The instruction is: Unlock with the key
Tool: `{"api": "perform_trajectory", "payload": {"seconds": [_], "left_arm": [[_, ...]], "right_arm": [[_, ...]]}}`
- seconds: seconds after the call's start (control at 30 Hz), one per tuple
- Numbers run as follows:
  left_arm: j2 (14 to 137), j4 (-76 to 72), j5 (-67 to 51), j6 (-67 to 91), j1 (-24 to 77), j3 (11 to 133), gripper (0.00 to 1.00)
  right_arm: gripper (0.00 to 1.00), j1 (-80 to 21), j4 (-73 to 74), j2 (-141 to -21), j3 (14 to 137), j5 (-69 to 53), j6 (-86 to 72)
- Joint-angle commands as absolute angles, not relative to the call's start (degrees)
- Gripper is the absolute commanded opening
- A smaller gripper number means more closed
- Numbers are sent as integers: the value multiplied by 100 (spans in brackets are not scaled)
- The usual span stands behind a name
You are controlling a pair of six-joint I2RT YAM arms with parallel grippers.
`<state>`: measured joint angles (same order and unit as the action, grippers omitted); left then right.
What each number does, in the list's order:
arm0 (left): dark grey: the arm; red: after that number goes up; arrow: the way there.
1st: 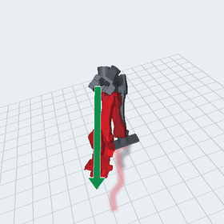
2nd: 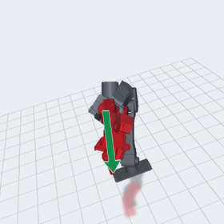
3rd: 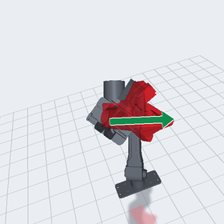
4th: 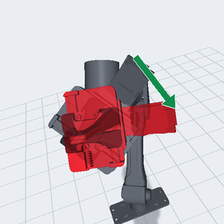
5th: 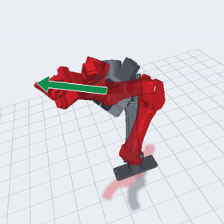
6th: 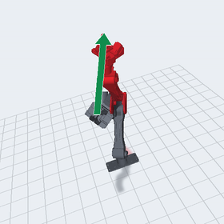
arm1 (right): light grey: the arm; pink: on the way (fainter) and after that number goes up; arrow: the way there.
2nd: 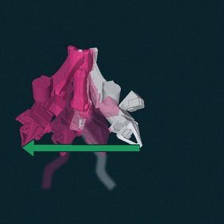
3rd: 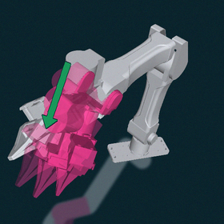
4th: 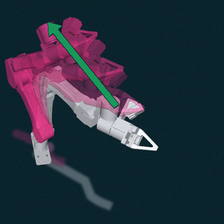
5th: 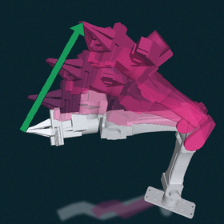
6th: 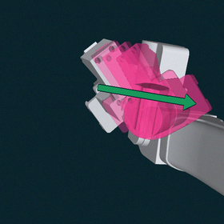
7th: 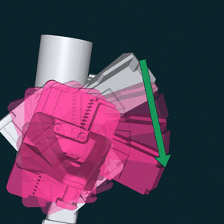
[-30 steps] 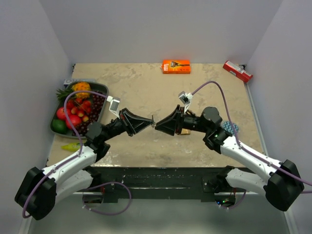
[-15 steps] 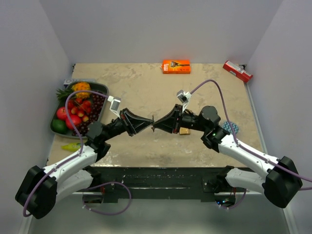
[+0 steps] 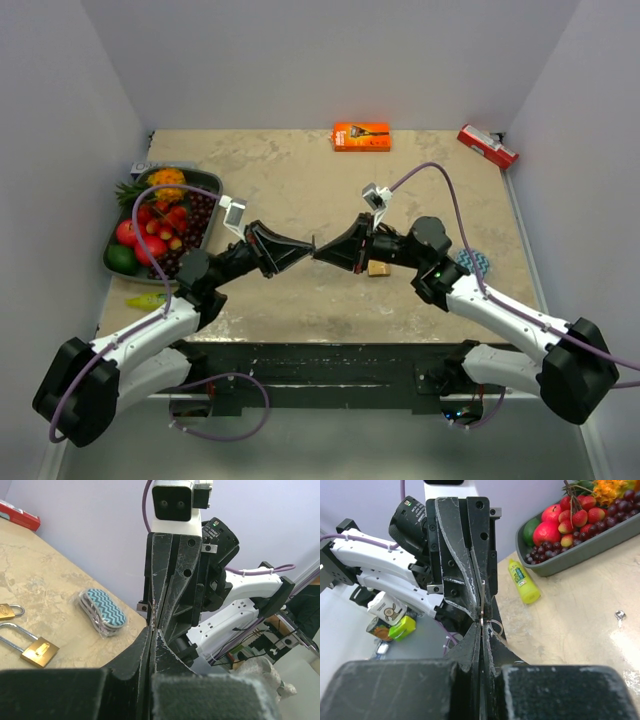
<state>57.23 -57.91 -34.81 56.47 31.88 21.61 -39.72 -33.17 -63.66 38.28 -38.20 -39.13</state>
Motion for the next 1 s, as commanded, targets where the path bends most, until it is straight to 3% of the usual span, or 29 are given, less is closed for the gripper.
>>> {"api": "perform_trajectory", "payload": {"seconds": [0.0, 0.03, 0.07, 0.13, 0.17, 0.23, 0.4, 0.57, 0.8, 0.97], "left_arm": [[5775, -5995, -3656, 5581, 3182, 2136, 0], [5757, -5933, -3648, 5485, 3190, 2153, 9], [5739, -5854, -3621, 5432, 3182, 2197, 35], [5625, -5556, -3551, 5170, 3182, 2223, 63], [5581, -5398, -3438, 5046, 3182, 2276, 82], [5423, -4670, -3244, 4555, 3182, 2346, 91], [5203, -2993, -2234, 3692, 3295, 2584, 94], [5790, -2005, -647, 3428, 4068, 3066, 90], [7993, -706, 1053, 3586, 5193, 4437, 89], [9507, 8, 1021, 3752, 5581, 5946, 89]], "right_arm": [[0, -3999, -3754, -6451, 3981, -3604, -3999], [0, -3990, -3718, -6469, 3981, -3577, -3999], [0, -3982, -3674, -6460, 3981, -3508, -4008], [0, -3877, -3472, -6434, 3981, -3305, -3990], [0, -3815, -3393, -6399, 3981, -3296, -3947], [0, -3534, -3174, -6355, 3973, -3287, -3894], [0, -2796, -2052, -6004, 4086, -3086, -3306], [0, -1873, -889, -5661, 4394, -2208, -2665], [0, -1213, -378, -5256, 4570, -1415, -2215], [0, -1160, -536, -5002, 4465, -1275, -2390]]}}
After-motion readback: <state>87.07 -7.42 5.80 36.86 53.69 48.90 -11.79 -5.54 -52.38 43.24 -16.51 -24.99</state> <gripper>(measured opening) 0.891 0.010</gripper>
